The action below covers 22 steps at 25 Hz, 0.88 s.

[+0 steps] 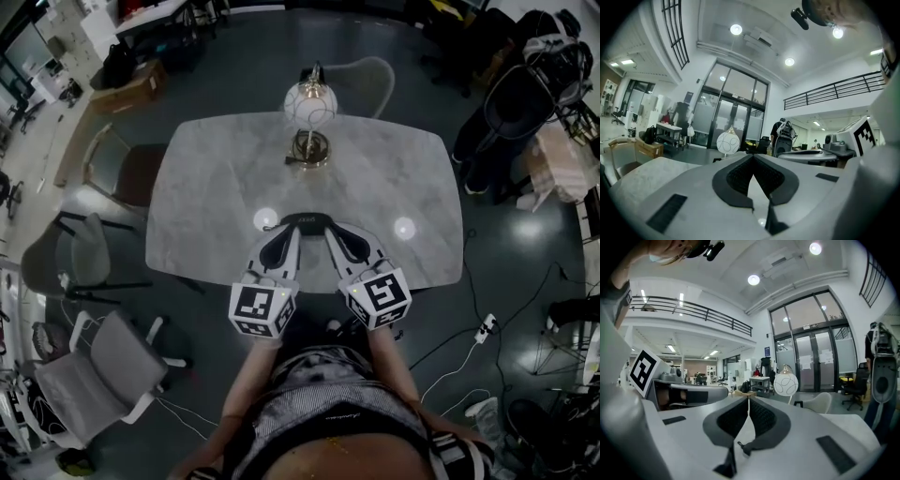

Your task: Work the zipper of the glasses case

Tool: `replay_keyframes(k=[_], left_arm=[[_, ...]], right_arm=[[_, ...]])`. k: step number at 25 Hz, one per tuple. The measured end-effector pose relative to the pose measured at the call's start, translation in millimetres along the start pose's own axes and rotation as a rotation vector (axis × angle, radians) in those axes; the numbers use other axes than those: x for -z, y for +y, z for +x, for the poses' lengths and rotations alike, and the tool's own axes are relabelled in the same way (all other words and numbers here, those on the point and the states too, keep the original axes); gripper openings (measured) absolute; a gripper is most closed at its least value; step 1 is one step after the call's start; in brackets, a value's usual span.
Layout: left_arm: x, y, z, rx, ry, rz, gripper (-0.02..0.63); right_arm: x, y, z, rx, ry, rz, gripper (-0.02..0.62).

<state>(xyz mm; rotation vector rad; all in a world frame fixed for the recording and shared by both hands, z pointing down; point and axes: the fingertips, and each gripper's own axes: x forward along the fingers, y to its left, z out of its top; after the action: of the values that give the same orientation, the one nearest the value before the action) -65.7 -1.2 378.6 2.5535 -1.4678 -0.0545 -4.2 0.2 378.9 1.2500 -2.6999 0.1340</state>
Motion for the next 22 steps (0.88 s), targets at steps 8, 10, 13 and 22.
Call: replay_keyframes(k=[8,10,13,22], left_arm=[[1.7,38.8,-2.7,0.06,0.016,-0.008,0.006],[4.4,42.9,-1.6,0.077,0.022,-0.014,0.006],[4.0,47.5,1.1,0.089,0.026,-0.025,0.006],[1.3,68.6,14.4,0.037,0.037,-0.028,0.006]], right_arm=[[-1.7,-19.9,13.2,0.152,0.0,0.01,0.063],[0.3,-21.1,14.3,0.173,0.005,0.015,0.062],[1.0,-20.2,17.3,0.185,0.016,0.018,0.063],[-0.6,-31.1,36.3,0.14,0.029,0.018,0.063]])
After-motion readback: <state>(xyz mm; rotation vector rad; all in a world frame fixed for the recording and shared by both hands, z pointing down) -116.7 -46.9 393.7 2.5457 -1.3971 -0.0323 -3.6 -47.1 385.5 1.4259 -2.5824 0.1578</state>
